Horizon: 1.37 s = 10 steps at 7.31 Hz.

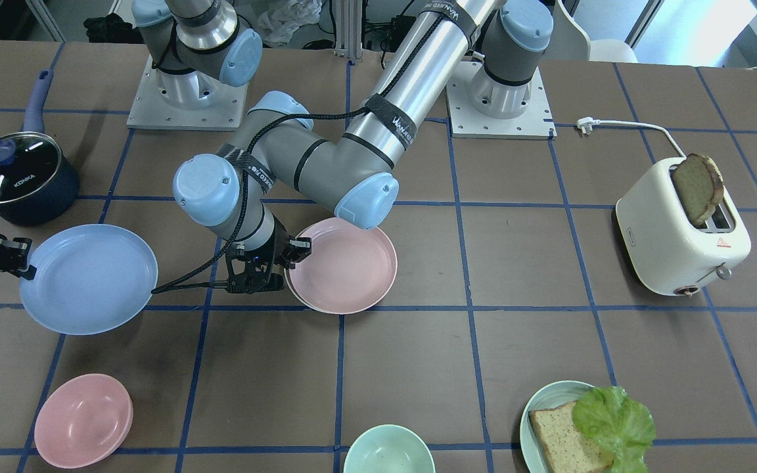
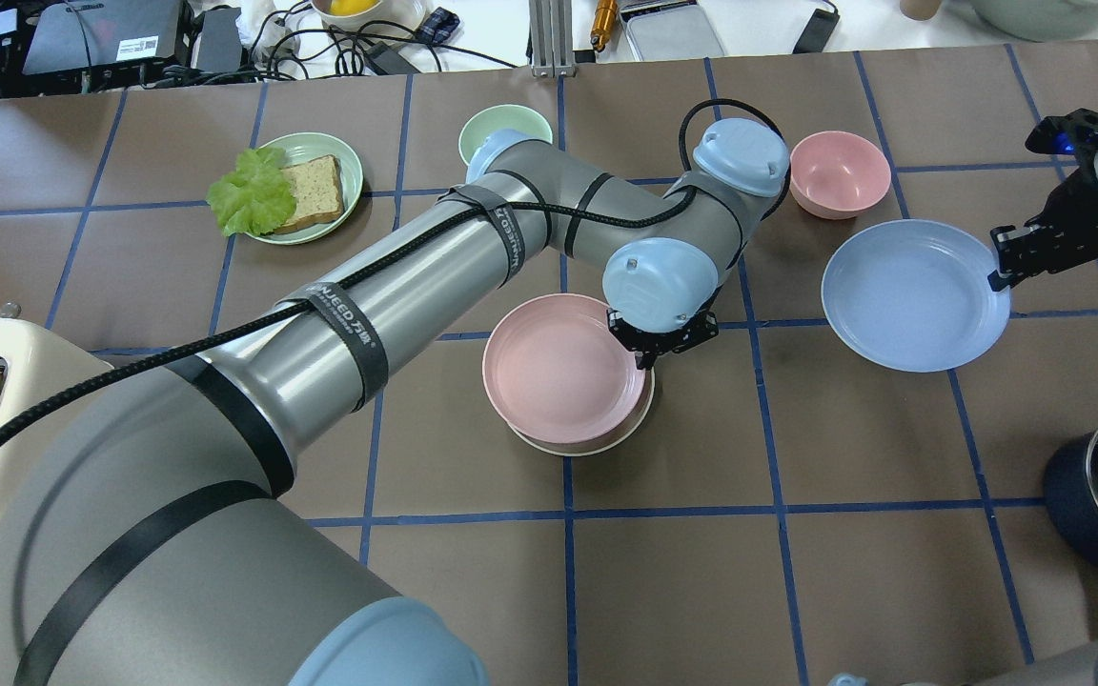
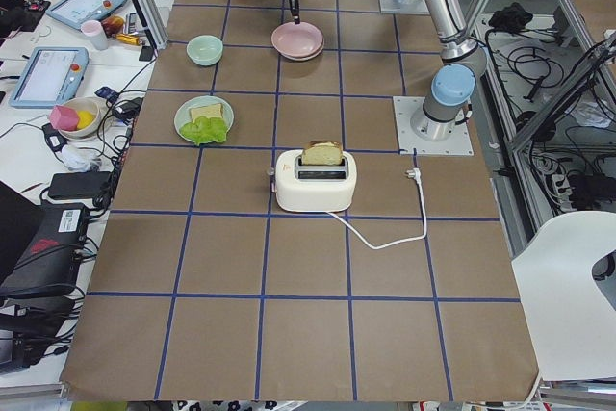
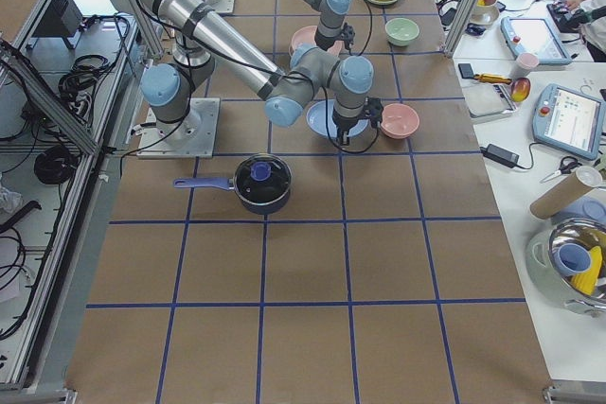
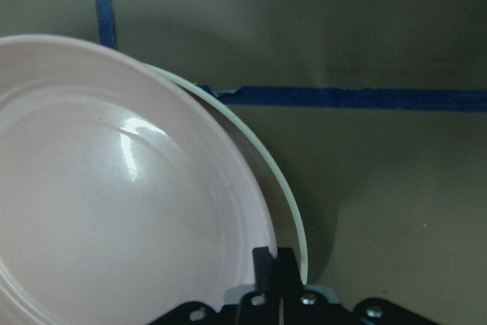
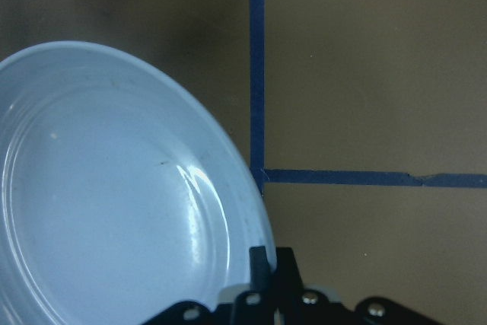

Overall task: Stack three plates with pink and blue
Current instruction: 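Lower the pink plate onto the cream plate and open the left gripper, then raise the left gripper away while the right gripper carries the blue plate toward the stack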

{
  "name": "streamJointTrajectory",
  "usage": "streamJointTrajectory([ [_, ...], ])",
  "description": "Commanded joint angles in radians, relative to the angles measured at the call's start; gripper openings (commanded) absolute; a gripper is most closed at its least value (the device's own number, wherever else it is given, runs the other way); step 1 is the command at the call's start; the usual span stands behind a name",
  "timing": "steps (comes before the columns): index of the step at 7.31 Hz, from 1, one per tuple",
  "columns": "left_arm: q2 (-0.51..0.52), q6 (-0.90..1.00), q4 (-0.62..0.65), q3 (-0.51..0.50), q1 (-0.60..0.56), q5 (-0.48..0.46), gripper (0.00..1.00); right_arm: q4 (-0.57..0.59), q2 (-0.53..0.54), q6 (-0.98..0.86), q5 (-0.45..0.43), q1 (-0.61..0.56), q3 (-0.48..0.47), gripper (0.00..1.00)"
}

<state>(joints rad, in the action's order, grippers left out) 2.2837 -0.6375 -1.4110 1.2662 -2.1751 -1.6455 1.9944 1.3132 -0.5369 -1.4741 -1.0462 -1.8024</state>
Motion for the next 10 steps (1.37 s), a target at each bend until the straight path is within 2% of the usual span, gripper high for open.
streamJointTrajectory([
  [1, 0.005, -0.036, 0.000, -0.002, -0.002, 0.007, 0.00, -0.002, 0.001, 0.000, 0.000, 0.000, 0.000, 0.00],
  [3, 0.002, -0.042, -0.005, -0.001, -0.017, 0.004, 0.00, -0.006, 0.001, 0.000, 0.000, 0.000, -0.002, 0.00],
  [4, 0.000, -0.051, -0.017, -0.002, -0.018, 0.003, 0.37, -0.006, 0.001, 0.000, 0.000, 0.000, -0.002, 0.00],
  [5, -0.009, -0.051, -0.025, -0.002, -0.018, 0.003, 0.56, -0.006, 0.001, 0.000, 0.000, 0.000, -0.003, 0.00],
  [6, -0.015, -0.051, -0.034, -0.001, -0.018, 0.000, 0.88, -0.006, 0.001, 0.002, 0.003, 0.000, -0.005, 0.00],
  [7, -0.026, -0.048, -0.052, -0.001, -0.018, 0.000, 1.00, -0.008, 0.001, 0.006, 0.003, 0.000, -0.006, 0.00],
  [10, -0.087, 0.005, -0.164, -0.046, -0.012, -0.032, 1.00, -0.008, 0.017, 0.073, 0.006, -0.050, -0.017, 0.00],
])
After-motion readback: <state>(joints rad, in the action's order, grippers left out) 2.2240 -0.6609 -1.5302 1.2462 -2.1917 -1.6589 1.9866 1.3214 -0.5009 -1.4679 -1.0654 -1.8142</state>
